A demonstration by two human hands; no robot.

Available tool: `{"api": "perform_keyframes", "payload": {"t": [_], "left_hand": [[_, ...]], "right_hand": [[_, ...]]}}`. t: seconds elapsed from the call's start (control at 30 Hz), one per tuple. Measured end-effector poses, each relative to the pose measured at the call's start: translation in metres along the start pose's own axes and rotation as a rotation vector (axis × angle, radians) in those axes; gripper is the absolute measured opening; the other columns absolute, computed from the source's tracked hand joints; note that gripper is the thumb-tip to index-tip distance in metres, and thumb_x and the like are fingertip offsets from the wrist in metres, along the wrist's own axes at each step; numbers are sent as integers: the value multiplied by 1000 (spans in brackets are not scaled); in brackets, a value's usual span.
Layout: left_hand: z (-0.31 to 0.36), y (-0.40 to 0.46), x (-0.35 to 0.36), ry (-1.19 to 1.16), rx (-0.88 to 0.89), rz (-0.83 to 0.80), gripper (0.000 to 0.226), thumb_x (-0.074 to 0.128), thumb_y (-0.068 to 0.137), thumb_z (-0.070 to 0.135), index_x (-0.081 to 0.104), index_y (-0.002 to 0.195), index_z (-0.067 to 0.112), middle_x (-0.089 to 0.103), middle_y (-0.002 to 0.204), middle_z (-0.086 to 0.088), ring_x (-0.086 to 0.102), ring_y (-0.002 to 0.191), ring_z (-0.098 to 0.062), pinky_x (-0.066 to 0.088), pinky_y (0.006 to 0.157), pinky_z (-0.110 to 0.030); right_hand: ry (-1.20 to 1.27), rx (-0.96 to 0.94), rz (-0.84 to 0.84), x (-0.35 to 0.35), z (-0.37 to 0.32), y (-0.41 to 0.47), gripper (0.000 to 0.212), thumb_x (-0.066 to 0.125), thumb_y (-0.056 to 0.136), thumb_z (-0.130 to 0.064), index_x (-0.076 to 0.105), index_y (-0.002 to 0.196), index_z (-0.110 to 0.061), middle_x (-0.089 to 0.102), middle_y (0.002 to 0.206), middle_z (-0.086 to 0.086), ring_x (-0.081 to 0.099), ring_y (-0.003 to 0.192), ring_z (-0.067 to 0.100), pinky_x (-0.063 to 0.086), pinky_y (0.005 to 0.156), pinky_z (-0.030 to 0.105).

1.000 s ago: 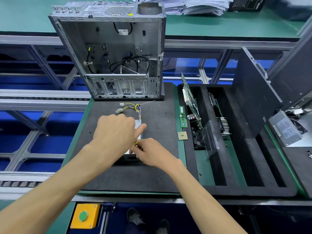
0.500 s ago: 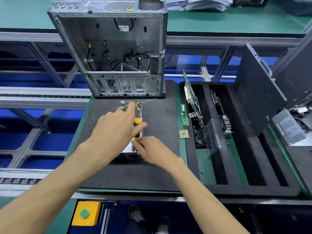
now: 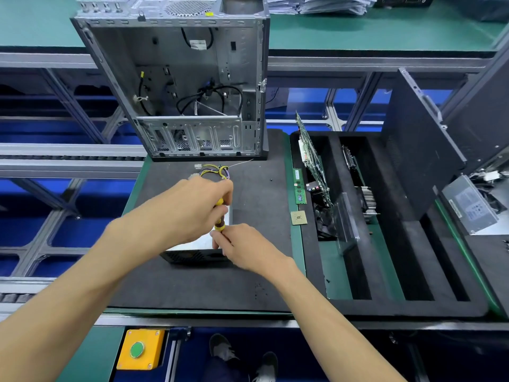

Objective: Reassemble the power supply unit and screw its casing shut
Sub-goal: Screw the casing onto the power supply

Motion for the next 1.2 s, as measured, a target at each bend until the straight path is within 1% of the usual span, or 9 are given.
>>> {"api": "perform_keyframes", "payload": {"t": [0.13, 0.2, 0.3, 0.43, 0.57, 0.83, 0.93, 1.03, 1.2], "left_hand": [[-3, -3, -3, -74, 16, 24, 14, 53, 99, 41, 47, 98, 28, 58, 76, 14, 50, 77, -22, 38, 65, -34], [-3, -2, 2, -33, -75, 70, 28, 52, 97, 52, 39, 92, 28, 55, 75, 6, 52, 75, -27, 39, 64, -36], [-3, -1, 8, -7, -126, 101, 26, 51, 100, 45, 33, 92, 26, 47, 75, -1, 54, 76, -35, 40, 64, -38], [-3, 0, 9, 50, -25, 14, 16, 46, 103, 34, 39, 100, 19, 66, 90, -3, 59, 83, -36, 51, 73, -43], [-1, -4, 6, -5, 117, -27, 9, 43, 105, 28, 38, 99, 23, 66, 100, 8, 59, 82, -28, 50, 76, -45], [-2, -7, -3, -13, 138, 29, 8, 48, 102, 33, 42, 101, 27, 66, 91, 14, 61, 77, -18, 51, 72, -41], [0, -7, -31, -182, 190, 371, 9, 57, 98, 28, 48, 96, 29, 62, 68, 23, 54, 59, -2, 42, 57, -20], [8, 3, -45, -535, 172, 586, 3, 58, 100, 25, 55, 100, 28, 65, 77, 23, 59, 62, -7, 42, 57, -10], [17, 56, -4, -1007, -21, 441, 9, 52, 103, 19, 60, 100, 22, 67, 80, -8, 66, 59, -16, 57, 57, -31]], "right_hand": [[-8, -11, 3, 2, 1, 1, 47, 33, 110, -43, 66, 88, -17, 66, 79, 3, 64, 78, 29, 54, 82, 46], [-9, -14, 2, 2, 1, 2, 47, 33, 110, -43, 65, 88, -17, 64, 77, 0, 65, 78, 28, 55, 82, 46], [-21, -25, -3, 3, 1, 2, 47, 33, 110, -43, 64, 87, -17, 61, 72, -3, 64, 75, 28, 55, 80, 45], [-50, -48, 0, 3, -1, 2, 45, 31, 111, -39, 60, 85, -16, 62, 73, 0, 60, 74, 28, 52, 78, 45], [-50, -47, 14, 4, -2, 0, 45, 30, 111, -38, 56, 83, -16, 65, 79, 5, 59, 75, 31, 51, 79, 46], [125, -67, 60, 2, 7, -4, 34, 40, 108, -41, 63, 99, -18, 64, 75, 0, 58, 66, 20, 55, 75, 48], [278, -150, 295, -22, 11, -12, 23, 51, 106, -35, 71, 104, -22, 56, 84, -6, 52, 68, 10, 52, 73, 41], [293, -265, 523, -64, 14, -28, 23, 53, 105, -31, 75, 107, -25, 49, 94, -12, 54, 83, 13, 47, 76, 28], [269, -148, 635, -112, 54, -69, 30, 53, 105, -22, 71, 128, -24, 47, 63, -9, 44, 58, 13, 41, 59, 29]]}}
Point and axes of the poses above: each hand's wrist, its own y-axis towards the middle knuckle, its own x-axis out of the palm, z = x × y, the point moved 4 cm from there along y, towards the middle knuckle
